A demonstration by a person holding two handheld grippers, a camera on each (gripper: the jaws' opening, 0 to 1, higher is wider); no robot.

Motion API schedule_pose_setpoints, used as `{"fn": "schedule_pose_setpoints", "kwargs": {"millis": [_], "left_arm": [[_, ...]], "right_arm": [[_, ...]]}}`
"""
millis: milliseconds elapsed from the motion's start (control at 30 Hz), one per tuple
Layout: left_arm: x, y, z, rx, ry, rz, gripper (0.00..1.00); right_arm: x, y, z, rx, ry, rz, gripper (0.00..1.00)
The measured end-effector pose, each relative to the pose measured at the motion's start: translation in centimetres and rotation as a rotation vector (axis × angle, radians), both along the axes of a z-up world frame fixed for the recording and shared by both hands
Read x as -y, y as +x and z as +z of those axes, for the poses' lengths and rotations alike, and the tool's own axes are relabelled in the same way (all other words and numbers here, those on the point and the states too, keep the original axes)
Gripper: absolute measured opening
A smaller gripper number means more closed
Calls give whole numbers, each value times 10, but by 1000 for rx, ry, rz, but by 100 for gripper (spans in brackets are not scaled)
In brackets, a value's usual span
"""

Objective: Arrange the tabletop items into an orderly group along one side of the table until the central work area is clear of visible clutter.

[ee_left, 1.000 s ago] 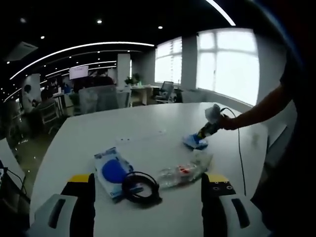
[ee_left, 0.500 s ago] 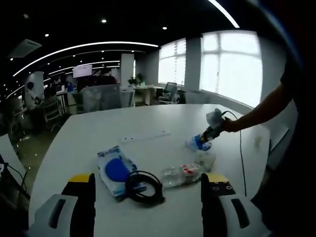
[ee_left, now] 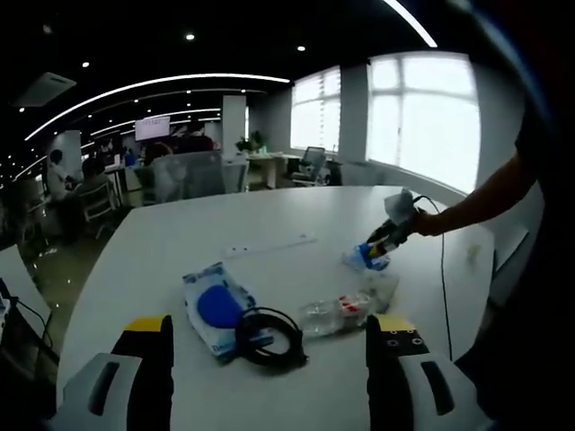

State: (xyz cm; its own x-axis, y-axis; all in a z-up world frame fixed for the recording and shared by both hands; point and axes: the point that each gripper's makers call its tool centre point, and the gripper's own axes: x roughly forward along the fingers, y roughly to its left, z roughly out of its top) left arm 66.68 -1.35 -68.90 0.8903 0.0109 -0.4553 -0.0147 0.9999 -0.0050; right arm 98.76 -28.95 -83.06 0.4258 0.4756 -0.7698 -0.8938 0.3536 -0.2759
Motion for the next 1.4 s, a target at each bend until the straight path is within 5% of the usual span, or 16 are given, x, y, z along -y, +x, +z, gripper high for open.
{"fn": "schedule_pose_setpoints", "kwargs": {"millis": [233,433,733,1033,1400], "left_arm": [[0,2,0,4,-2,-10,87],[-1,5,-1,5,-4,-26,87],[2,13,-1,7,-1,-49,88],[2,18,-2,5,3,-61,88],[-2,20,-4,-3,2,-43,90]], "right_arm": [[-1,-1,5,19,67,5,47],[-4,-14,24,-36,208,-69,54],[0,-39,53,-23,332,-88,61],[0,-66,76,-7,413,-97,72],[11,-90,80,-24,447,-119,86]]}}
